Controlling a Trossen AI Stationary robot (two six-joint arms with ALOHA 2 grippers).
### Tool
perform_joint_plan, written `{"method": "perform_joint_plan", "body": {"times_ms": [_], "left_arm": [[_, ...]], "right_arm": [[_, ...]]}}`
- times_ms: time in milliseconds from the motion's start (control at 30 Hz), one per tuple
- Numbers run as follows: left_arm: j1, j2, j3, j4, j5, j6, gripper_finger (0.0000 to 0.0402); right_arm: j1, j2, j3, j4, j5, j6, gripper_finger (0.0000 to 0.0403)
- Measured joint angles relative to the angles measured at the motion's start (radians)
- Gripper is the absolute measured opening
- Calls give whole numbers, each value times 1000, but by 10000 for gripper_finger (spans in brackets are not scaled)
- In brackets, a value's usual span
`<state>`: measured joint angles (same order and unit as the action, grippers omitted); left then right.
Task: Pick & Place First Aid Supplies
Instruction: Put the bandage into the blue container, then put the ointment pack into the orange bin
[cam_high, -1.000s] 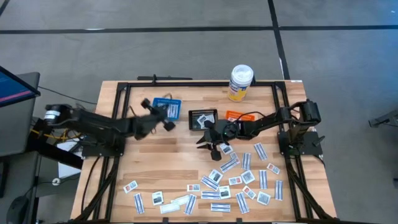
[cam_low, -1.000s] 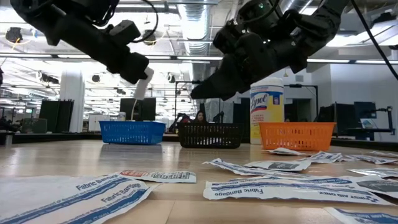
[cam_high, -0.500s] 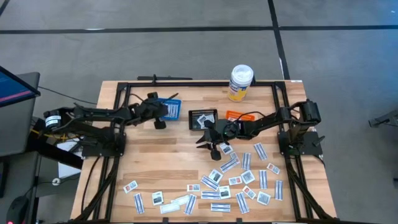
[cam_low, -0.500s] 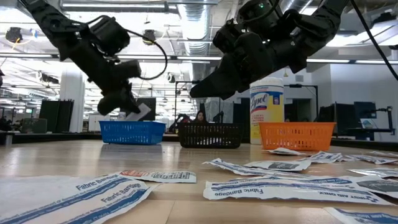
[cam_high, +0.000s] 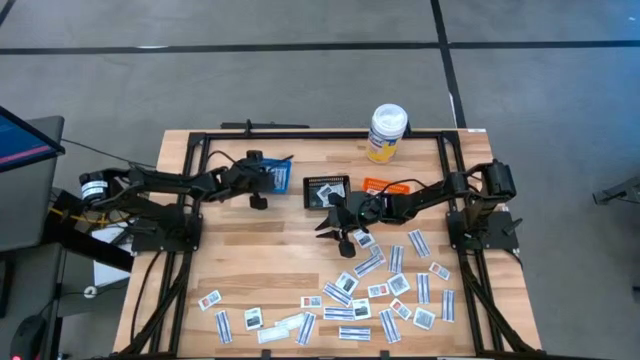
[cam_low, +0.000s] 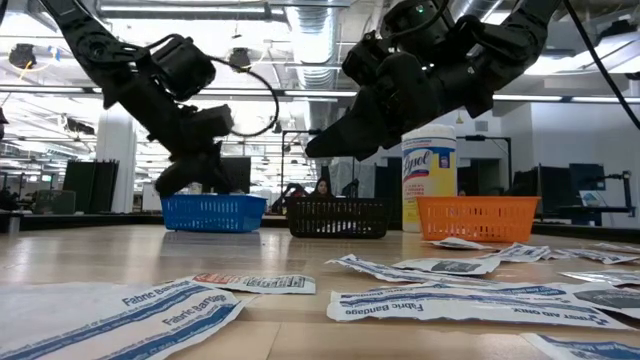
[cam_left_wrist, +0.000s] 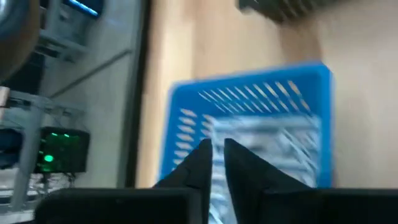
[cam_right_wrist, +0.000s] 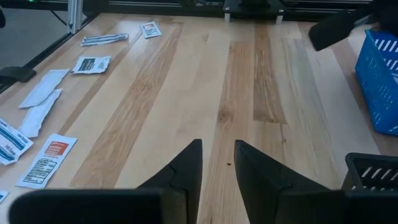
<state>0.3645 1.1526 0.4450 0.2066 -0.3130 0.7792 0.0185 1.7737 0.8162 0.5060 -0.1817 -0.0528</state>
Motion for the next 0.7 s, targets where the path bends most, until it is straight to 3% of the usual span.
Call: {"method": "perform_joint_plan", "body": {"times_ms": [167,367,533,700], "left_arm": [[-55,0,0,40,20,-60,78],[-210,-8,0,54,19,-218,81],[-370,-29,1,97,9,-477,83],[-535,-31,1,94,135,-758,82]], "right_arm": [[0,0,0,-1,0,0,87],[0,0,0,-7,0,0,87],[0,0,0,-12,0,0,87],[4,0,0,-15,-3,-8,87]]}}
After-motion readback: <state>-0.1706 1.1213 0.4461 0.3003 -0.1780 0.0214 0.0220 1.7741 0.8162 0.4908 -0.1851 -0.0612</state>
